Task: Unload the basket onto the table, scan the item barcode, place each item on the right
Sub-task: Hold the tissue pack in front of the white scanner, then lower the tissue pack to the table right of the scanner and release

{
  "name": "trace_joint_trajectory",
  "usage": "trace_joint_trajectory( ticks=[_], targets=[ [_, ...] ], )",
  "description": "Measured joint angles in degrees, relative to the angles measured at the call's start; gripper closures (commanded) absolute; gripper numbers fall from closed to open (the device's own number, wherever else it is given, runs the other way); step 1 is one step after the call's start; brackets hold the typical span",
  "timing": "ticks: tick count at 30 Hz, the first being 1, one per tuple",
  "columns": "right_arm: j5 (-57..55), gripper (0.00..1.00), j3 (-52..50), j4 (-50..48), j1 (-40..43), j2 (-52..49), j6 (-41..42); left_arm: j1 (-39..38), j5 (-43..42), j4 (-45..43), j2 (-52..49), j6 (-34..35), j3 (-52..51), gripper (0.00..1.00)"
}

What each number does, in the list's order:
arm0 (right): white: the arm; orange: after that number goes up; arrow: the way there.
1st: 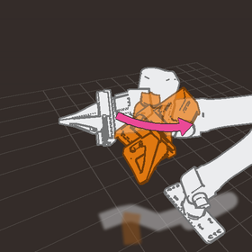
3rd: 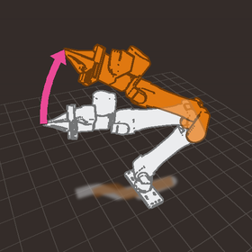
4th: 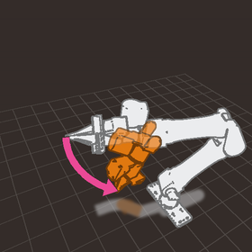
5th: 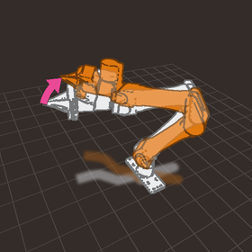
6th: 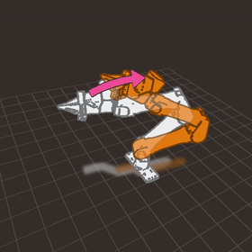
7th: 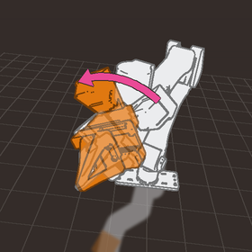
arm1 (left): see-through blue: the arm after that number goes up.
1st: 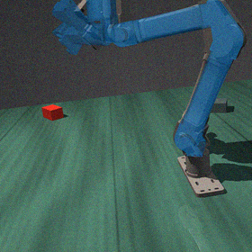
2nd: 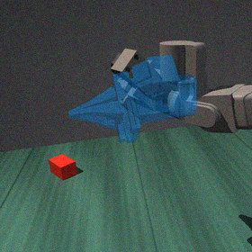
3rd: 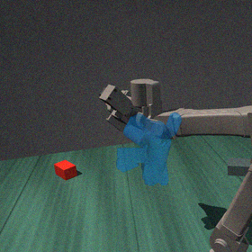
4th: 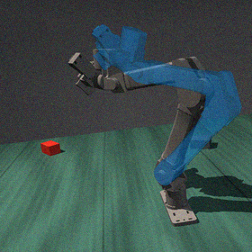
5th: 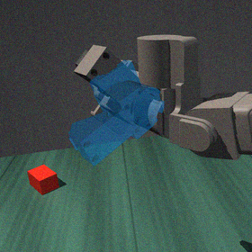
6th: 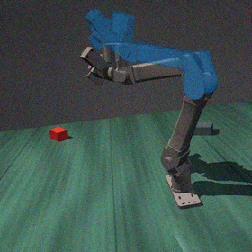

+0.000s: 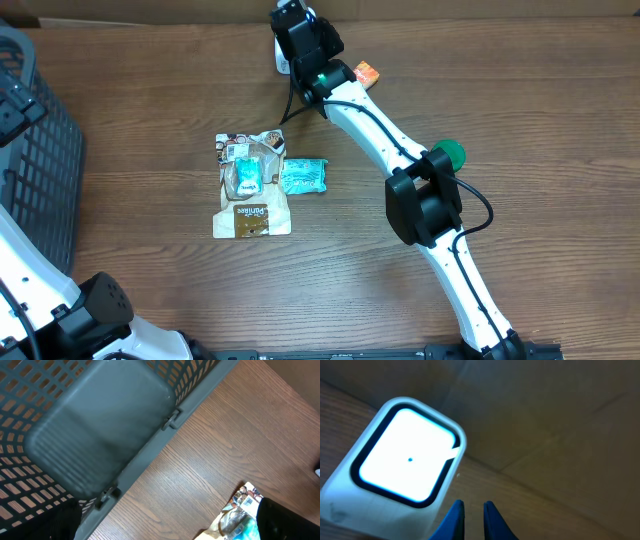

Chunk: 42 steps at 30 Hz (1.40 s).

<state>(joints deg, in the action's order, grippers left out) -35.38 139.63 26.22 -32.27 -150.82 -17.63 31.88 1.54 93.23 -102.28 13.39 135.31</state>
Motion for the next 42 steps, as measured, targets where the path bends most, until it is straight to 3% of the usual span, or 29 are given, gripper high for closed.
trace_joint_trajectory(
  ticks=[8,16,25,33,42],
  targets=[
    [12.87,0.8,-0.09,13.77,2.36,2.84,24.65,0.0,-0.02,0.0,0.0,0.0,0.0,0.0],
    [30.56,0.79,-0.07,27.8,12.33,8.98,44.11,0.0,0.0,0.0,0.0,0.0,0.0,0.01],
    [44.7,0.75,-0.46,28.24,21.77,7.48,49.44,0.0,0.0,0.02,0.0,0.0,0.0,0.0],
    [50.42,0.65,-0.57,27.82,21.33,1.18,48.5,0.0,-0.02,0.0,0.0,0.0,0.0,0.01],
    [49.92,0.62,-1.88,23.96,20.98,-0.02,46.56,0.0,-0.02,0.02,0.0,0.0,0.0,0.0]
  ],
)
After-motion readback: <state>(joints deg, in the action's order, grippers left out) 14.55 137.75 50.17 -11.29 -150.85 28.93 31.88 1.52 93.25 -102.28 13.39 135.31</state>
